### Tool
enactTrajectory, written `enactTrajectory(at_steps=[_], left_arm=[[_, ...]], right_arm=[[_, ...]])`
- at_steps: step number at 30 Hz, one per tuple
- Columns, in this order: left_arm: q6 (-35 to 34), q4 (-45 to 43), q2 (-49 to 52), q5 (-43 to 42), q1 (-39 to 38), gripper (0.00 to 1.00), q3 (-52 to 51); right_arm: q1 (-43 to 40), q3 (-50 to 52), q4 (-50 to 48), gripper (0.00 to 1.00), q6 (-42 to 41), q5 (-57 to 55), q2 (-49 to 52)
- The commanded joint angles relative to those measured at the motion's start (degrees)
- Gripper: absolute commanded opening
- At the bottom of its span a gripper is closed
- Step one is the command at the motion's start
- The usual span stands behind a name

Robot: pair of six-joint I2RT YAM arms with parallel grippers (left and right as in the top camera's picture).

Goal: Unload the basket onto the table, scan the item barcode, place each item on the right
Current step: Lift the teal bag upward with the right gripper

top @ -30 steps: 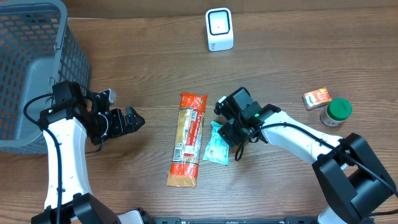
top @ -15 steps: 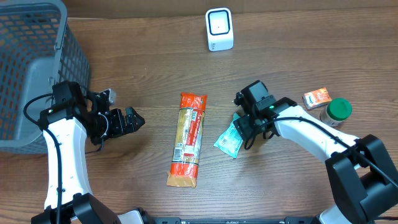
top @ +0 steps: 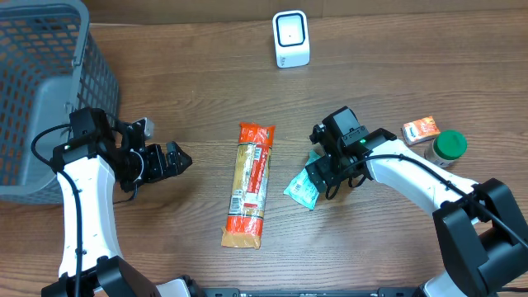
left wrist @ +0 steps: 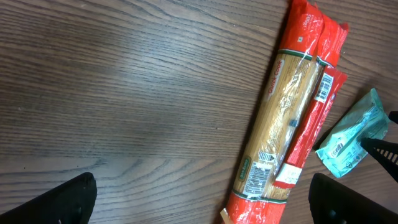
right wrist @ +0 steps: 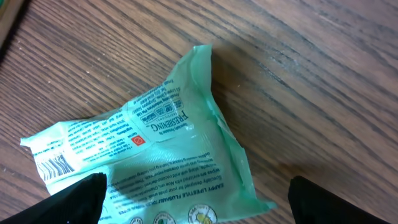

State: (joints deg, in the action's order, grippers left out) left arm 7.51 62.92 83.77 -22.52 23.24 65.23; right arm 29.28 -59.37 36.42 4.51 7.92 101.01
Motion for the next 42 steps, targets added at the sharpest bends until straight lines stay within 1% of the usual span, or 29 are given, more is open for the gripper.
enactTrajectory(at_steps=[1,2,3,5,6,7,10,12,16,17,19,20,21,26,29,34,36,42], left_arm=[[0.87,-0.22,0.24,-0.85,-0.39,1.00,0.00],[0.87,-0.22,0.24,-0.85,-0.39,1.00,0.00],[0.87,-0.20,0.24,-0.87,-0.39,1.00,0.00],[0.87,-0.22,0.24,-0.85,-0.39,1.00,0.00],[0.87,-0.22,0.24,-0.87,-0.39,1.00,0.00],[0.87,-0.22,0.24,-0.87,-0.39,1.00,0.00],[0.87,-0.20,0.24,-0.87,-0.39,1.00,0.00],[0.87,-0.20,0.24,-0.87,-0.39,1.00,0.00],[0.87,-0.20,0.24,-0.85,-0.39,1.00,0.00],[0.87,-0.22,0.24,-0.85,-0.39,0.99,0.00],[0.87,-0.22,0.24,-0.85,-0.39,1.00,0.00],[0.87,-0.20,0.24,-0.85,-0.39,1.00,0.00],[0.87,-0.22,0.24,-0.87,-0.39,0.99,0.00],[0.87,-0.22,0.24,-0.87,-0.39,1.00,0.00],[0.87,-0.22,0.24,-0.87,-0.39,0.99,0.00],[0.87,-0.20,0.24,-0.87,-0.39,1.00,0.00],[0.87,-0.22,0.24,-0.85,-0.39,0.99,0.00],[0.87,-0.22,0.24,-0.85,-0.39,1.00,0.00]], right_arm=[[0.11,1.99,-1.51,0.94,0.44,0.50,3.15],[0.11,2.54,-2.34,0.92,0.42,0.02,4.00],[0.11,2.93,-2.95,0.86,0.37,-0.59,4.85],[0.11,2.56,-3.13,0.66,-0.24,-0.46,5.40],[0.11,2.03,-3.06,0.51,-0.50,-0.04,5.35],[0.11,1.51,-2.64,0.42,-0.48,0.42,5.18],[0.11,-0.28,-0.66,0.24,-0.44,1.88,4.74],[0.11,-1.66,1.46,0.17,-0.42,2.89,4.00],[0.11,-4.92,5.18,0.17,-0.17,3.19,2.05],[0.11,-5.40,5.46,0.25,-0.20,3.23,1.77],[0.11,-5.77,5.49,0.55,-0.20,3.32,1.57],[0.11,-5.77,5.51,0.64,-0.17,3.30,1.57],[0.11,-5.77,5.46,0.69,-0.17,3.28,1.57],[-0.46,-5.70,2.97,0.72,0.02,3.06,1.60],[-0.48,-5.18,0.00,0.75,0.02,0.24,1.64],[-0.48,-4.61,-2.27,0.75,0.00,-1.79,1.77],[-0.48,-4.59,-1.66,0.74,0.00,-1.79,1.77],[-0.48,-3.69,-0.11,0.65,0.02,-1.84,1.77]])
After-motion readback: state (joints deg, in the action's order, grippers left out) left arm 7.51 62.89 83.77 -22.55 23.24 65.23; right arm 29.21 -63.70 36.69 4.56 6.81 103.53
